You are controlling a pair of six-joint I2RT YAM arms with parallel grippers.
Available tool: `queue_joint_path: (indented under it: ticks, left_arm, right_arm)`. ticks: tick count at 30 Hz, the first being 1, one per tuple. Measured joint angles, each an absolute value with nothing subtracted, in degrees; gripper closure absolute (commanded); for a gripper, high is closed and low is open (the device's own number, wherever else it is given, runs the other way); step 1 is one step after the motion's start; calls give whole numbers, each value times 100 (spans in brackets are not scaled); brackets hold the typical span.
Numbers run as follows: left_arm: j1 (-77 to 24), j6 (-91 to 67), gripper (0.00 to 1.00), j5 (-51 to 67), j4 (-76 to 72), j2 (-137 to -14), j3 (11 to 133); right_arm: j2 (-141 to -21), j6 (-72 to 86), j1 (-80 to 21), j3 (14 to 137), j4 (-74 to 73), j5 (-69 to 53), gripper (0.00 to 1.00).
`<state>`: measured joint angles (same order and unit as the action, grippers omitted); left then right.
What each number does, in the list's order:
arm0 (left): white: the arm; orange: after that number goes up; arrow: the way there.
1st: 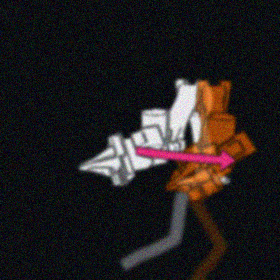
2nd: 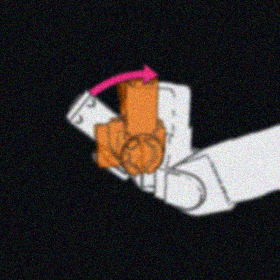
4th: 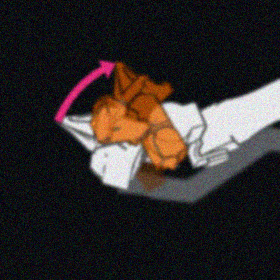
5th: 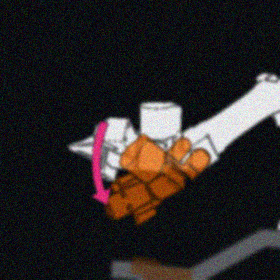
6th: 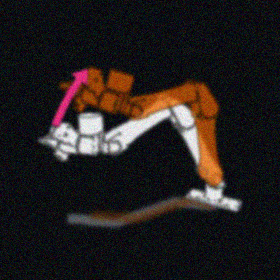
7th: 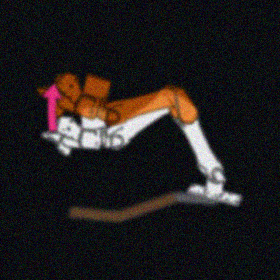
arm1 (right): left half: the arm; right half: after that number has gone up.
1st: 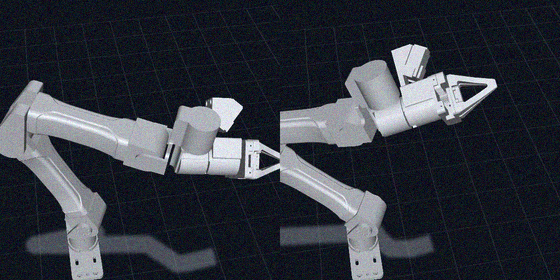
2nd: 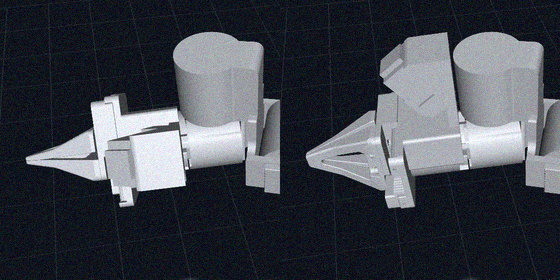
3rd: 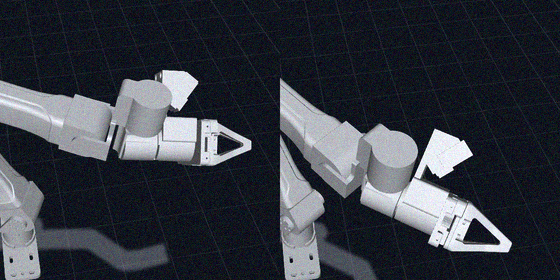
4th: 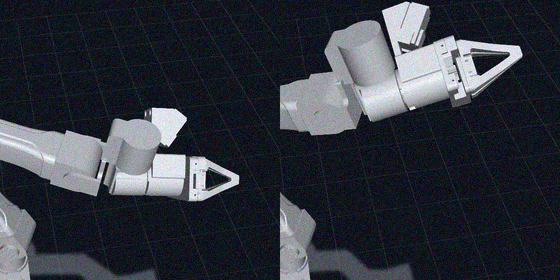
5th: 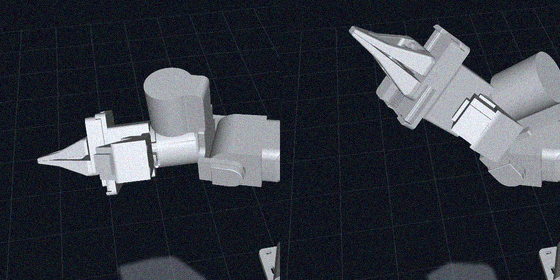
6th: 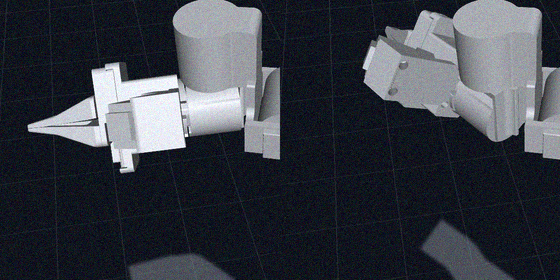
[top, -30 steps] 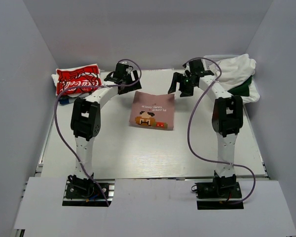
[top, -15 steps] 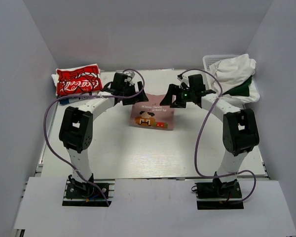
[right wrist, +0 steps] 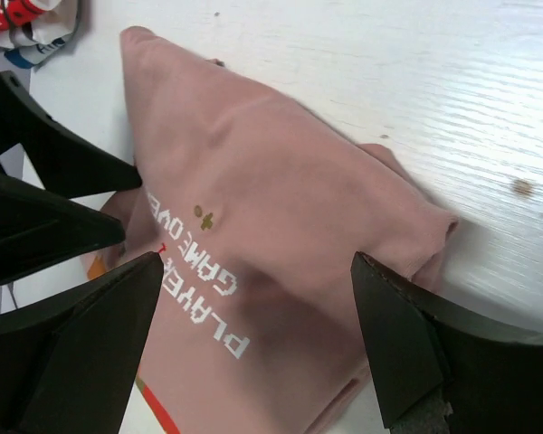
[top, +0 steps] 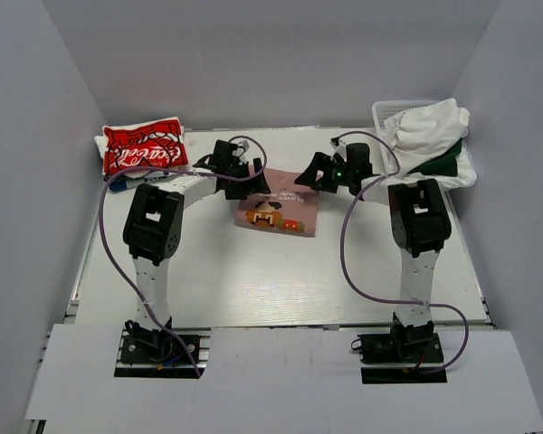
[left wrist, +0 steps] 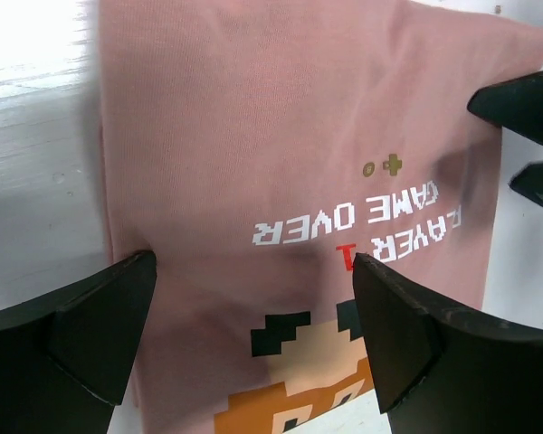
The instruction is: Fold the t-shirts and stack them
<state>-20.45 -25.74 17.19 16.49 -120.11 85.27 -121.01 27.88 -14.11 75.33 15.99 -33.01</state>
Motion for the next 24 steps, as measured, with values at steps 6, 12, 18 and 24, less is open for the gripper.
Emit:
queue_joint_path:
  ticks: [6,12,18,24]
  left_arm:
    - [-2043,-2397,0,1612,1761,-11931,8525]
    - [-2036,-1975,0,1212,2029,-11577,8635]
    - [-2051,-1201,0,899,2707,-11810,9795]
    - [-2086,-596,0,768,3253,-12621,10444]
  right_arm:
    - [-12223,2985,-1275,7544,1852,-3459,10]
    - [-11948,2801,-1238,7533,1678,-3483,10]
    - [-10680,2338,-1238,7155,1378,-3454,10]
    - [-10123,1833,-1177,7072,1094,-3328,10]
